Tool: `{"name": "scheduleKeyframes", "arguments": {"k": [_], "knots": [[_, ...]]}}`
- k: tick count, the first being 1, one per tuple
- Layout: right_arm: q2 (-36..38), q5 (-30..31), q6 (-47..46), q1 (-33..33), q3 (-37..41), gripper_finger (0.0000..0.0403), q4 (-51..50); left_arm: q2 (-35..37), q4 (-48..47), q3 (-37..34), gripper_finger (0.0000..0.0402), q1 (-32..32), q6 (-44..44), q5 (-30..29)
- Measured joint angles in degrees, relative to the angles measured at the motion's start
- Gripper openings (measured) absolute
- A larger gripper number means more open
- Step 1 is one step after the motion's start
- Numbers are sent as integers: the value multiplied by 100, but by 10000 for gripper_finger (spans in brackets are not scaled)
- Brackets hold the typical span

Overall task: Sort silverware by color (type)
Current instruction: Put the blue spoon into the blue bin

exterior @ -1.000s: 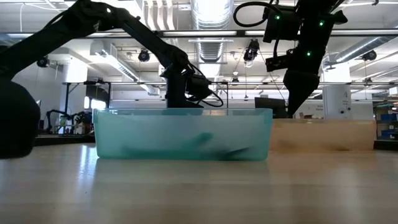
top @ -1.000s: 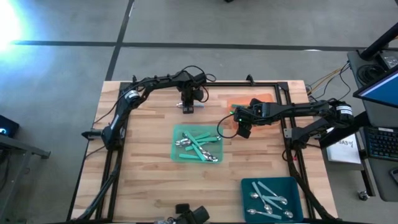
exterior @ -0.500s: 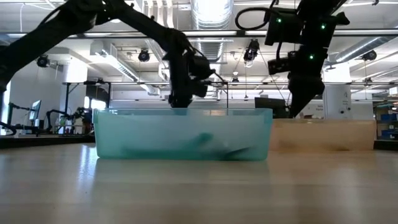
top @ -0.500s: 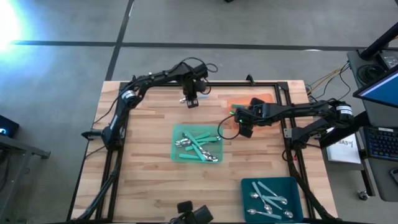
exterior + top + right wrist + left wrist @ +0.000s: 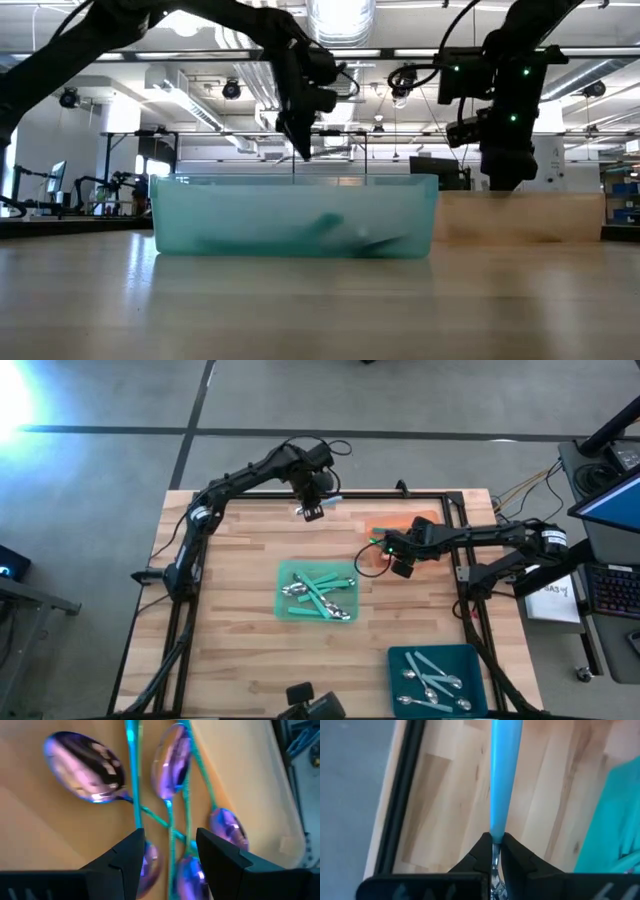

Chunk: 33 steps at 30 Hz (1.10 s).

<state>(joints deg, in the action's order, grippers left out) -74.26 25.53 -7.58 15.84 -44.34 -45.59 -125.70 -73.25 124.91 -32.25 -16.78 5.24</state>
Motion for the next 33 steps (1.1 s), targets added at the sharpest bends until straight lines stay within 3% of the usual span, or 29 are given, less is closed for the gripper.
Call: {"name": "scheduleKeyframes", "arguments": {"k": [9,26,33], "knots": [[2,728,567,876,48,171,411,83,-36,206,4,125,147,2],[-734,744,1193,3217,96,171,1212,81,215,273,4,136,383,-16],[-791,829,855,3355,101,171,1709,80,221,273,5,92,333,-16]]}}
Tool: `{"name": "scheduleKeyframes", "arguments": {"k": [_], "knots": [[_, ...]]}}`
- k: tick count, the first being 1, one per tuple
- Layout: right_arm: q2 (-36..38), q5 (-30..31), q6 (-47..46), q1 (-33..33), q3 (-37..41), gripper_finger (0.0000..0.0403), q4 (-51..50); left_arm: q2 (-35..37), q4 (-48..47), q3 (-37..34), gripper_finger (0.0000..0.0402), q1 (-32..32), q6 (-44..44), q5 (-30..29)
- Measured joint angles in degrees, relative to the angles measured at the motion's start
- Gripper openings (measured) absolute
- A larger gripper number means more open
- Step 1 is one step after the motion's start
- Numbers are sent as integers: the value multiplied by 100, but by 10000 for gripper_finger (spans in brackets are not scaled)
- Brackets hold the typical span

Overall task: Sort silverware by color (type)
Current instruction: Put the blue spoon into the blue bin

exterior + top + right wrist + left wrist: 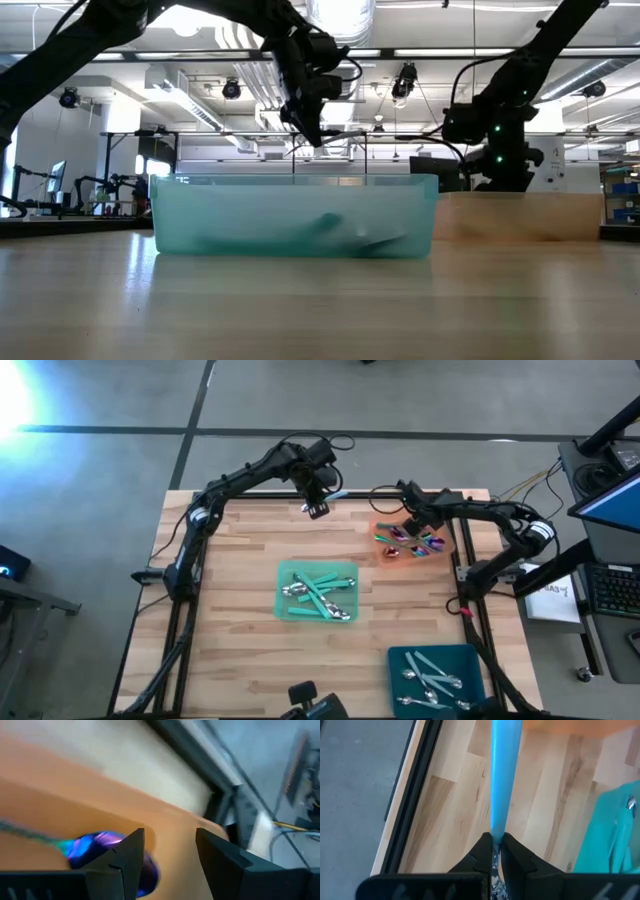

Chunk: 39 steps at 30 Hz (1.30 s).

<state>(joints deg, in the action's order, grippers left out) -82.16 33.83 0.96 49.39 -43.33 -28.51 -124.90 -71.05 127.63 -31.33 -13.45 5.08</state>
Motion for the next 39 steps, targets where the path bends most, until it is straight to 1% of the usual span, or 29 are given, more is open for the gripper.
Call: {"name": "scheduleKeyframes", "arguments": {"k": [2,7,10,13,20,23,25,29,33,36,37,39], "knots": [[29,88,-132,8,-2,171,73,0,4,0,5,-5,0,-1],[223,35,-461,-111,-2,171,-184,0,-196,0,6,0,86,8],[532,20,-641,-312,-2,171,-394,2,-517,-1,6,29,92,35],[1008,-37,-809,-632,-2,170,-430,6,-482,-76,6,124,163,42],[2364,-1061,-1408,-1642,13,170,-362,33,-384,-167,6,481,352,44],[2781,-1376,-1648,-2166,88,170,-161,104,-400,-206,6,689,352,52],[2961,-1474,-1746,-2536,156,170,140,172,-422,-242,6,816,359,52],[3032,-1484,-1798,-3182,262,169,688,352,-440,-291,6,1095,605,50],[2846,-1482,-1783,-3681,338,168,1315,527,-392,-291,6,1477,810,42],[2663,-1484,-1465,-3981,343,168,1940,662,-235,-295,6,1790,834,15],[2621,-1490,-1264,-4081,345,168,2152,722,-151,-295,6,1893,849,-65],[2574,-1667,-835,-4238,345,168,2477,851,24,-295,6,2087,918,-488]]}}
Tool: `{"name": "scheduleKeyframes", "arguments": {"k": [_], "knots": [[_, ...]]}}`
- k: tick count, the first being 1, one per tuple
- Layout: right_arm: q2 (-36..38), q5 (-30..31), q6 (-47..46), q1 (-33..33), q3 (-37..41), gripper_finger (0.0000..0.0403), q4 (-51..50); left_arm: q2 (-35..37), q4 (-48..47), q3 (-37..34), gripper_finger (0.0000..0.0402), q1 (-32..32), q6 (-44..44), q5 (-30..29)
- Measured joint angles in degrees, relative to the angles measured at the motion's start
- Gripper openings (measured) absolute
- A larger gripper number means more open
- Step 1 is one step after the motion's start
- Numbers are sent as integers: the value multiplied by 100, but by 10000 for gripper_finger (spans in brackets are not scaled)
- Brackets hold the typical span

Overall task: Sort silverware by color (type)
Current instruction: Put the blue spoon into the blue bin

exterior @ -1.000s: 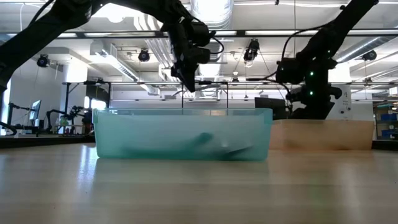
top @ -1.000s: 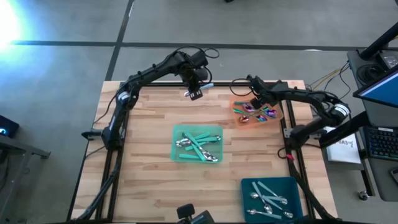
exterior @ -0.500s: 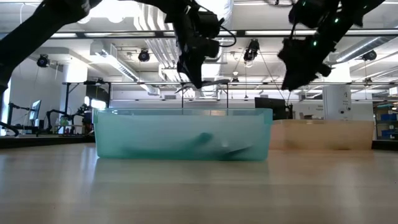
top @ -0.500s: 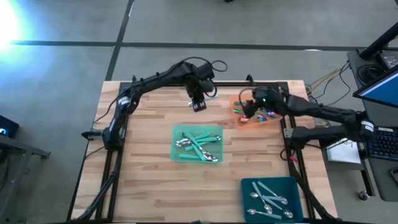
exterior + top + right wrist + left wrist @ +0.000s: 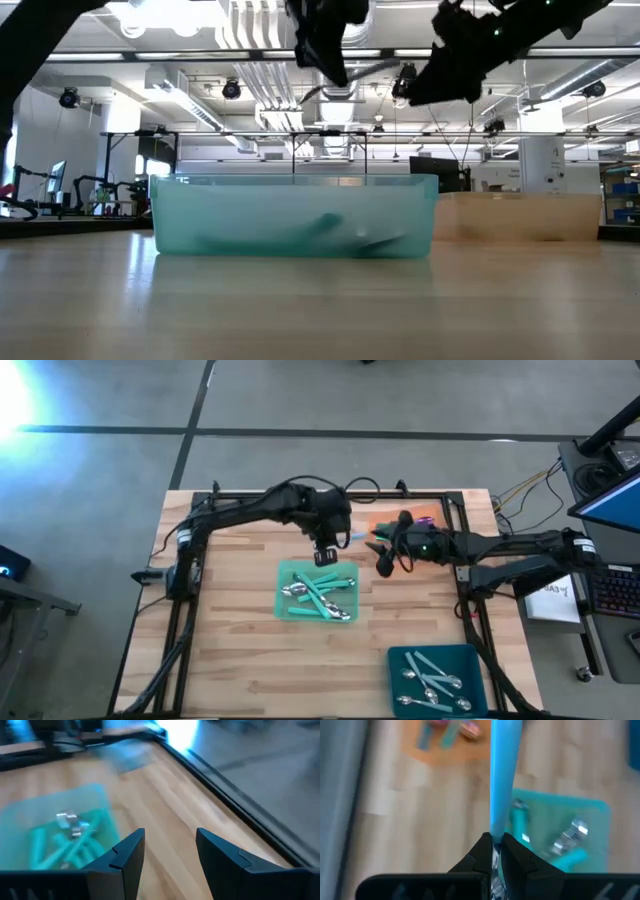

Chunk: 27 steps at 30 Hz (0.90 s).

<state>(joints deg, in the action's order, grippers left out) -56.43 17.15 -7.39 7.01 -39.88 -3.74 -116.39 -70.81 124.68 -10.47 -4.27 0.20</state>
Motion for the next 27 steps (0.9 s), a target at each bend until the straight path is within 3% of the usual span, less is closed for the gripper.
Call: {"name": "scheduleKeyframes", "arguments": {"k": [4,7,16,27], "knots": [[5,-421,689,-168,4,168,552,306,441,0,6,363,110,-1425],[47,-426,1057,-191,4,164,1133,559,830,0,6,586,120,-1994],[-29,-412,1297,-188,4,149,2955,723,1256,-11,5,900,184,-2080],[-37,-838,1188,-186,4,143,3342,686,1500,-74,5,936,63,-2325]]}}
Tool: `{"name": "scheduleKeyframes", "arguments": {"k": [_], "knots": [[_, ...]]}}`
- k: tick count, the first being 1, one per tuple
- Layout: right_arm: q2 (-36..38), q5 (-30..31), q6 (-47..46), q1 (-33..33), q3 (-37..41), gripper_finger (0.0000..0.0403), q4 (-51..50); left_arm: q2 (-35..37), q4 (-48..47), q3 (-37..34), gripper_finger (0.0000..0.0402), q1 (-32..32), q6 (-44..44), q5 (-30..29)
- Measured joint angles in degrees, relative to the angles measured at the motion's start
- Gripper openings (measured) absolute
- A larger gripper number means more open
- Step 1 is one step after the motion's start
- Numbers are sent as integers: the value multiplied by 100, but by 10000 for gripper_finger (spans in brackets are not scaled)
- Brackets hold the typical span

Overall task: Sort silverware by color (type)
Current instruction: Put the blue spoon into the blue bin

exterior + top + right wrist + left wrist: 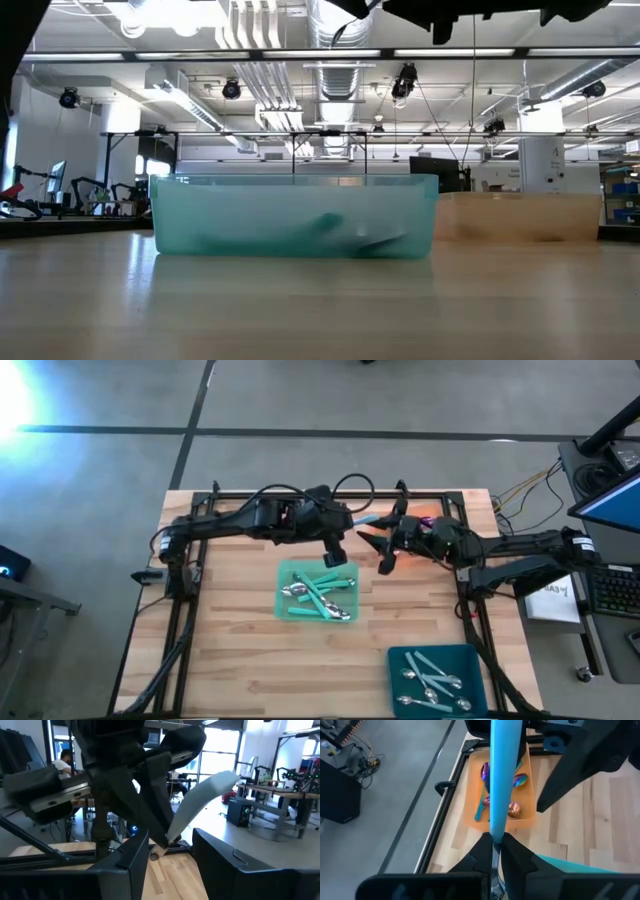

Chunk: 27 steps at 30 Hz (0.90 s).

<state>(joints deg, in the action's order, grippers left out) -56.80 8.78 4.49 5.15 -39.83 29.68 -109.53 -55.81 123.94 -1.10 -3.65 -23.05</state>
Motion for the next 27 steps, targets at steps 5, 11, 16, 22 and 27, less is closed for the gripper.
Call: {"name": "scheduleKeyframes", "arguments": {"k": [5,11,16,22,27], "knots": [[0,-27,0,2,0,141,252,-98,52,-13,5,0,-30,3],[0,-42,2,2,0,138,277,-145,82,-35,5,4,-80,0],[0,-19,-52,4,0,93,282,-143,203,-35,5,4,-188,3],[2,0,-50,4,-2,38,282,-143,281,-35,12,4,-248,1],[2,404,75,11,-161,38,-237,-143,-65,-35,46,0,-314,-14]]}}
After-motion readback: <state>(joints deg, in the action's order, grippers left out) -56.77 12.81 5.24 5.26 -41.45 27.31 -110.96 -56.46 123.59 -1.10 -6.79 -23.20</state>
